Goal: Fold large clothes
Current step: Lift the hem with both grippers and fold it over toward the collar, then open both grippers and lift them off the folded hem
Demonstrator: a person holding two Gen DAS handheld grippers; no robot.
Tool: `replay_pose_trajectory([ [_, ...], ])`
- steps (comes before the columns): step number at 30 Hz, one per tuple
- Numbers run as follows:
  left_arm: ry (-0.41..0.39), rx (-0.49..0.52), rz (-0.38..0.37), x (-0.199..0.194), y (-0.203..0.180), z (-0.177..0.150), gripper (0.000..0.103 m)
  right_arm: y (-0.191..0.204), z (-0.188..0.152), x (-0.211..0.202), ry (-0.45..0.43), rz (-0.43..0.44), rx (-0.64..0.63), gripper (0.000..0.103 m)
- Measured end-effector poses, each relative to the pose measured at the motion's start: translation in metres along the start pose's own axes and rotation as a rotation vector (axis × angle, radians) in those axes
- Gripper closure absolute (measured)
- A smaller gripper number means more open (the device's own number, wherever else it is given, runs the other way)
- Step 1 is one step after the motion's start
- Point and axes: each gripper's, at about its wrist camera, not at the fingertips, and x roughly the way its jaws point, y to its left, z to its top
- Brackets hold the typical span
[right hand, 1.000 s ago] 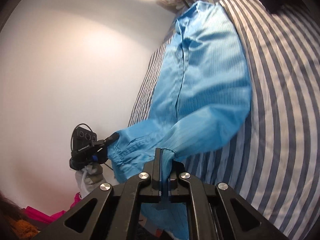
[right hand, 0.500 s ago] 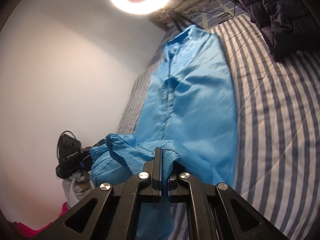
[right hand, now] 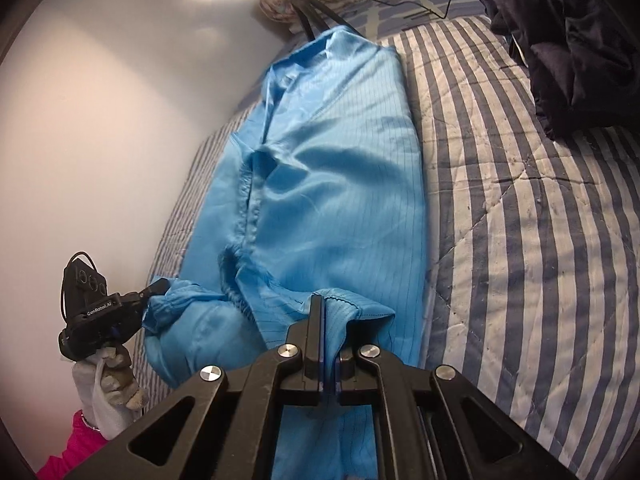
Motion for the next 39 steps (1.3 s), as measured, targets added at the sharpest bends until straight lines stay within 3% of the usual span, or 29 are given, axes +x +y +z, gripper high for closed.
replay_pose_trajectory([
  [4, 0.004, -0.007, -0.012, 0.000, 0.001, 0.001, 0.103, -0.004, 0.000, -0.002, 0.004, 0.026, 0.004, 0.093],
  [5, 0.007, -0.004, -0.013, -0.001, 0.001, 0.001, 0.100, -0.005, 0.000, -0.005, 0.004, 0.041, 0.010, 0.082],
  [7, 0.008, 0.001, -0.020, -0.005, 0.000, 0.001, 0.082, -0.004, -0.001, -0.012, 0.001, 0.057, 0.008, 0.070],
  [10, -0.002, 0.037, -0.019, -0.018, -0.004, 0.000, 0.078, 0.002, -0.005, -0.031, -0.016, 0.059, -0.028, 0.047],
  [11, -0.004, 0.053, -0.014, -0.023, -0.005, -0.001, 0.078, 0.003, -0.007, -0.038, -0.024, 0.055, -0.045, 0.044],
  [16, 0.015, 0.126, -0.015, -0.048, -0.015, -0.016, 0.078, 0.009, -0.029, -0.075, -0.050, 0.045, -0.117, 0.045],
  [18, 0.047, 0.180, 0.006, -0.053, -0.021, -0.027, 0.078, 0.014, -0.044, -0.084, -0.027, 0.028, -0.173, 0.049],
  [19, 0.069, 0.202, 0.015, -0.054, -0.023, -0.034, 0.078, 0.018, -0.052, -0.085, -0.013, 0.016, -0.207, 0.057],
  [20, 0.096, 0.225, 0.013, -0.056, -0.023, -0.042, 0.078, 0.022, -0.060, -0.084, 0.006, 0.003, -0.241, 0.065],
  [23, 0.190, 0.342, 0.033, -0.056, -0.025, -0.064, 0.078, 0.029, -0.081, -0.075, 0.067, -0.036, -0.327, 0.074],
  [26, 0.293, 0.453, 0.084, -0.046, -0.023, -0.085, 0.078, 0.032, -0.097, -0.060, 0.129, -0.046, -0.390, 0.076],
  [30, 0.352, 0.464, 0.118, -0.022, -0.016, -0.098, 0.078, 0.035, -0.110, -0.045, 0.178, -0.061, -0.449, 0.076],
  [34, 0.326, 0.483, 0.123, -0.012, -0.022, -0.094, 0.078, 0.040, -0.114, -0.031, 0.194, -0.093, -0.483, 0.077],
  [39, 0.221, 0.509, 0.093, -0.022, -0.041, -0.079, 0.078, 0.049, -0.096, -0.034, 0.138, -0.107, -0.501, 0.078],
])
